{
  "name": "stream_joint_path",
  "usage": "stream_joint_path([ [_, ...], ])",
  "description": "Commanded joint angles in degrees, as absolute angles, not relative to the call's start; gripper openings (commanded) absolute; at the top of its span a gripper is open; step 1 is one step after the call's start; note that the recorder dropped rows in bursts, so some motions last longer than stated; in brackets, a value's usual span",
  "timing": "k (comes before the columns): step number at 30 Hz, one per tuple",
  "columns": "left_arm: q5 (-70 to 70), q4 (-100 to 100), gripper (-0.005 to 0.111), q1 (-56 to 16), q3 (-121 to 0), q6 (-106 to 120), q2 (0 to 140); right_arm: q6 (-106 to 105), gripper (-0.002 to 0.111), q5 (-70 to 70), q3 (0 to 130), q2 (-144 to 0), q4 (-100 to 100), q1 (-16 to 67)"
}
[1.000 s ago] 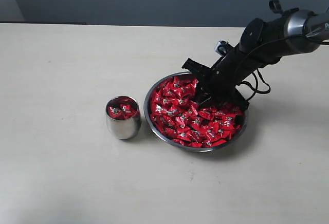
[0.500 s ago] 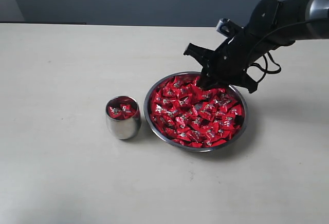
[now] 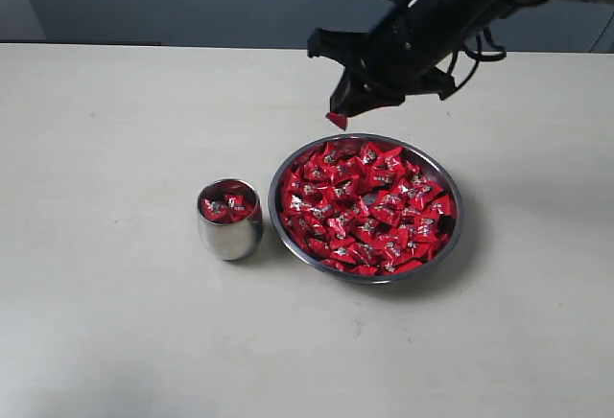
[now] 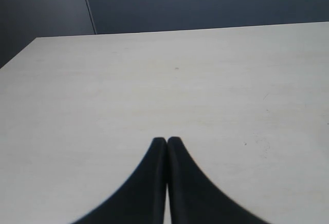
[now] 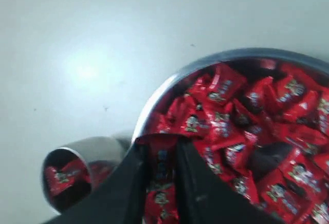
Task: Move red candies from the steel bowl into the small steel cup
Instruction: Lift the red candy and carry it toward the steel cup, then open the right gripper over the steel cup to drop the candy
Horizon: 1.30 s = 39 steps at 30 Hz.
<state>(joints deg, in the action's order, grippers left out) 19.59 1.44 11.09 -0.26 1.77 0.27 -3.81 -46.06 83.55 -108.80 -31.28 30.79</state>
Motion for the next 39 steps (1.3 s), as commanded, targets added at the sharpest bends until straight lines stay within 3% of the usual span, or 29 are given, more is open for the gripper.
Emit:
stream_joint_path([
  [1, 19.1, 1.6, 0.000, 10.7, 0.0, 1.7, 0.0, -8.2, 0.000, -49.1, 89.4, -110.0, -31.6, 35.1],
  [18, 19.1, 1.6, 0.000, 10.7, 0.0, 1.7, 0.0, -10.6, 0.000, -59.4, 101.1, -119.9, -21.6, 48.1],
  [39, 19.1, 1.6, 0.000, 10.7, 0.0, 1.7, 0.0, -11.0, 0.001, -56.4, 101.1, -123.7, -18.3, 49.7],
])
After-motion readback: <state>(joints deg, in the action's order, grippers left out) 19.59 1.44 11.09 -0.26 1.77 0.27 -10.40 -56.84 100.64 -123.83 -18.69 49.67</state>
